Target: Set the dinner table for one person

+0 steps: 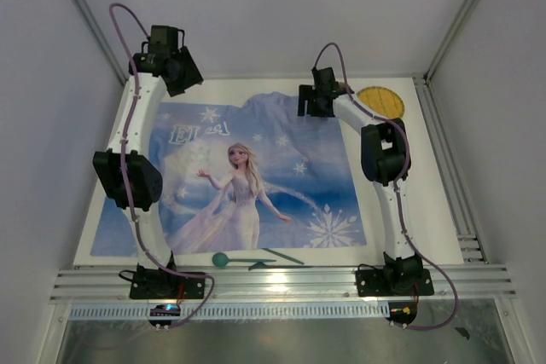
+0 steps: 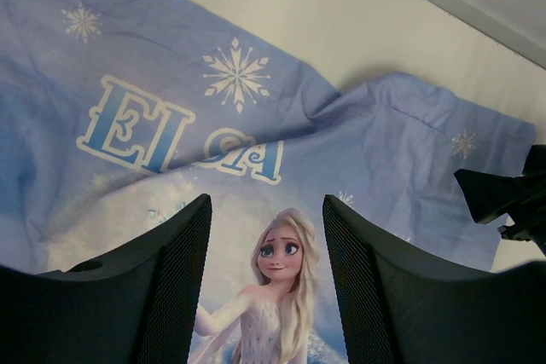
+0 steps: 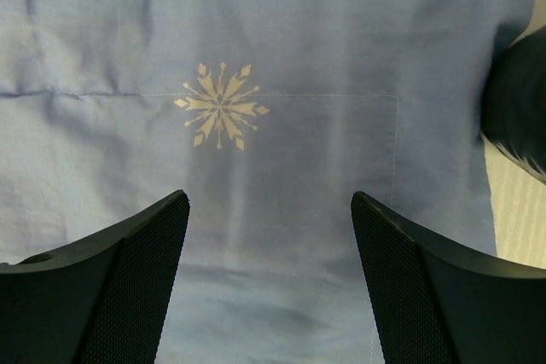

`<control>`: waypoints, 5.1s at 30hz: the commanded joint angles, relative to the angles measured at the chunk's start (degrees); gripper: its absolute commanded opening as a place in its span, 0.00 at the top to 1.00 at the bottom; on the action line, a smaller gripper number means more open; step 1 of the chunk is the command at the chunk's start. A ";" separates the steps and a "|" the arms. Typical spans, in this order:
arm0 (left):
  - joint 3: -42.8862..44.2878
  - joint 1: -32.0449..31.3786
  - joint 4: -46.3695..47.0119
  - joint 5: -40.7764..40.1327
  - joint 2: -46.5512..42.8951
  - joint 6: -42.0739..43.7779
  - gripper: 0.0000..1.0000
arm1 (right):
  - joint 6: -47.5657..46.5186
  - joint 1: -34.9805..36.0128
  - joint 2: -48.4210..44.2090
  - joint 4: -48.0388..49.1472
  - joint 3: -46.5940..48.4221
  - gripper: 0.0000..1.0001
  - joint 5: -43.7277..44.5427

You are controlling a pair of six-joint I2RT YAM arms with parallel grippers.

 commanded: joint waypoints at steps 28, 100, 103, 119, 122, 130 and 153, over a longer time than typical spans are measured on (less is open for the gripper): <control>2.29 2.02 -1.20 -3.75 -4.84 3.31 0.41 | -3.93 -3.24 -11.82 1.03 -15.03 0.19 1.05; 13.01 16.96 -0.50 9.26 29.88 -1.35 0.43 | -1.91 -3.24 -48.82 2.00 -29.97 0.19 -1.85; 14.15 16.96 -0.67 9.09 31.11 -1.26 0.43 | -1.65 -3.24 -50.67 1.82 -30.24 0.18 -1.68; 22.67 18.28 -1.99 9.70 38.31 -1.26 0.42 | -2.97 -3.24 -58.58 -3.97 -31.20 0.18 2.28; 24.51 18.46 -2.25 9.96 39.54 -1.43 0.42 | -2.88 -3.24 -60.69 -4.85 -32.17 0.18 3.07; 26.63 20.48 -2.78 11.46 41.57 -2.14 0.42 | -3.58 -3.24 -64.99 -7.93 -33.05 0.18 5.71; 29.18 23.20 4.95 10.93 46.49 -2.75 0.37 | 1.52 -3.15 -71.24 -16.54 -28.31 0.18 4.92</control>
